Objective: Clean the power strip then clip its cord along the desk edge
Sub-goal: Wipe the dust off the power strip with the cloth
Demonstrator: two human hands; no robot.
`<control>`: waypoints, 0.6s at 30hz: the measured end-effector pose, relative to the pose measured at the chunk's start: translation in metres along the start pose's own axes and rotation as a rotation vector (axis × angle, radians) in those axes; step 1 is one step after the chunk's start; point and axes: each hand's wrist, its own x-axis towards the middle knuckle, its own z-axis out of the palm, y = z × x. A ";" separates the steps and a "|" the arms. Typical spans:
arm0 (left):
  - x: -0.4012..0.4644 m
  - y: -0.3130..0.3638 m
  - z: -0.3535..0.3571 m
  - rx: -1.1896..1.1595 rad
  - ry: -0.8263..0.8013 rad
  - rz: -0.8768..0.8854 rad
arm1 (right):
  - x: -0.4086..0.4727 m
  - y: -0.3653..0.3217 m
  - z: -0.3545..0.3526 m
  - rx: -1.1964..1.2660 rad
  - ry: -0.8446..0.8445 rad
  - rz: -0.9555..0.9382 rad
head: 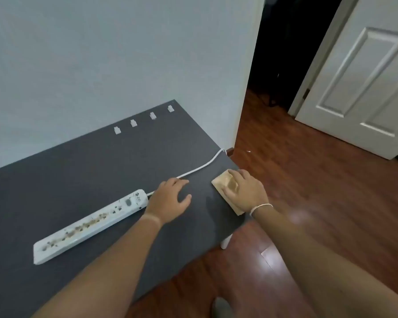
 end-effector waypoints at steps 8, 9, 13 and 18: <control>-0.004 -0.007 0.045 0.118 -0.019 -0.062 | 0.006 0.018 0.030 -0.162 -0.068 -0.082; -0.005 -0.008 0.050 0.135 -0.015 -0.065 | 0.006 0.019 0.033 -0.189 -0.068 -0.086; -0.011 -0.011 0.064 0.164 0.028 -0.079 | 0.005 0.017 0.043 -0.220 0.068 -0.115; -0.018 -0.010 0.073 0.115 0.056 -0.104 | 0.010 0.007 0.049 -0.175 0.123 -0.155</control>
